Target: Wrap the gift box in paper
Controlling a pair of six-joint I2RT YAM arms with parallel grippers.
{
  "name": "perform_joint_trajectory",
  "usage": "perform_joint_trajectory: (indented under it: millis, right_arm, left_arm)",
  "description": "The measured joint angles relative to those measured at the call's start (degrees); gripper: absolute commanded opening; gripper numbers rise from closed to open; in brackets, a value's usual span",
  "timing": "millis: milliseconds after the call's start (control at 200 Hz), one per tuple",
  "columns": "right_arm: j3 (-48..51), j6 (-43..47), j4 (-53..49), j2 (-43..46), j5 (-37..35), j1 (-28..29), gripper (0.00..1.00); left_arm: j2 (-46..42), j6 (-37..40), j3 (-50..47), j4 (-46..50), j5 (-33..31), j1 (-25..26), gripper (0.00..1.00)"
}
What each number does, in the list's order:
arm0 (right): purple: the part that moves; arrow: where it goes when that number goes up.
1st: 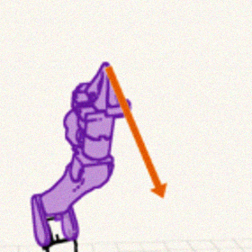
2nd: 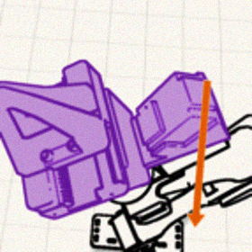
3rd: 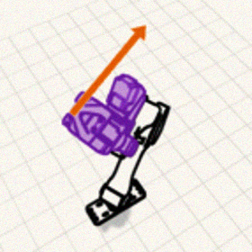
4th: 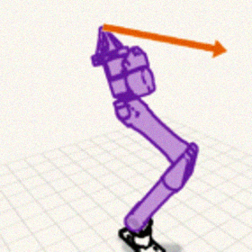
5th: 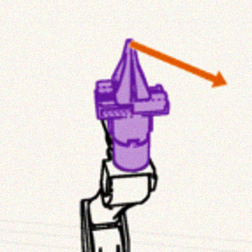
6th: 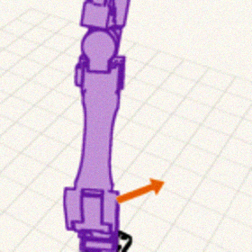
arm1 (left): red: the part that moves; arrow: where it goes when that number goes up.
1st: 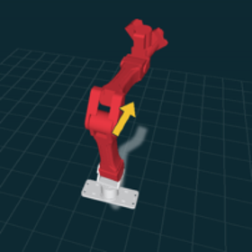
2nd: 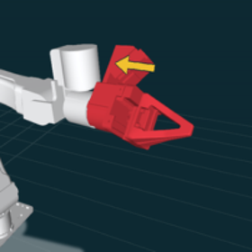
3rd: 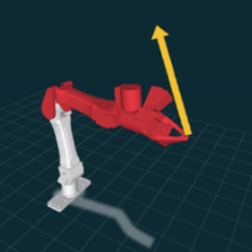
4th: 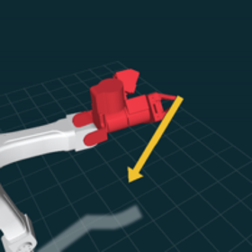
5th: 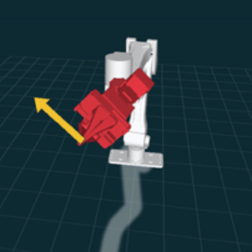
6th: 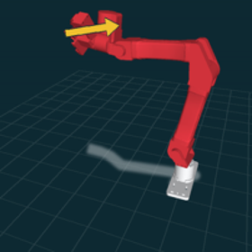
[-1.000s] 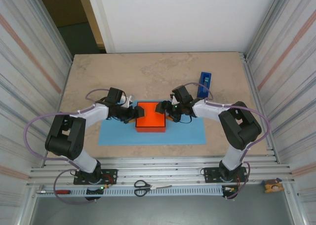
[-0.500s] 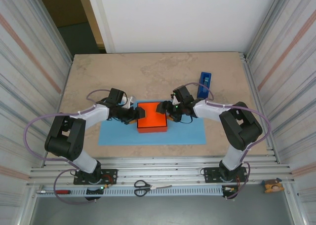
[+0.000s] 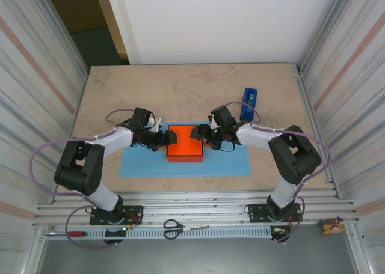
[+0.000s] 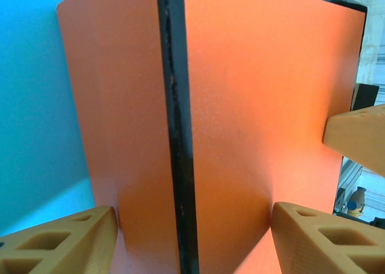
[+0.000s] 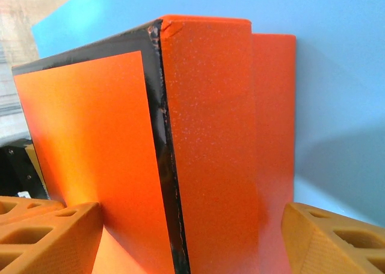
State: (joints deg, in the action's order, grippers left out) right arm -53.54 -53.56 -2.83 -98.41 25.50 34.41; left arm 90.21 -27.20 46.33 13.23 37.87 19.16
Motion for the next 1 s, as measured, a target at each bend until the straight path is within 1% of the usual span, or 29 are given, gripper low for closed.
perform_joint_trajectory:
  millis: [316,411,706,837,912,997]
  right_arm:
    - [-0.02,0.0,-0.02,0.0,0.22,-0.07,0.76]
    - [-0.02,0.02,-0.2,0.0,0.22,-0.24,0.78]
    - [-0.2,1.75,-2.62,0.46,-0.22,-1.51,0.91]
    - [-0.24,3.69,-7.26,4.15,-2.73,-2.99,0.92]
    - [-0.04,4.79,-9.42,8.11,-4.48,-4.59,0.91]
    - [2.19,5.66,-10.23,13.84,-5.97,-7.67,0.9]
  left_arm:
    - [0.0,-0.02,0.0,-0.04,-0.02,0.0,0.69]
    - [0.0,-0.02,0.0,-0.04,-0.04,0.0,0.7]
    - [-0.52,-0.72,0.0,-0.04,-0.66,-0.26,0.83]
    - [-3.02,-1.33,0.0,-0.31,-0.98,-0.85,0.87]
    - [-5.07,-1.31,0.0,-0.7,-1.09,-1.11,0.87]
    - [-6.6,-1.31,0.0,-1.16,-1.11,-1.22,0.87]
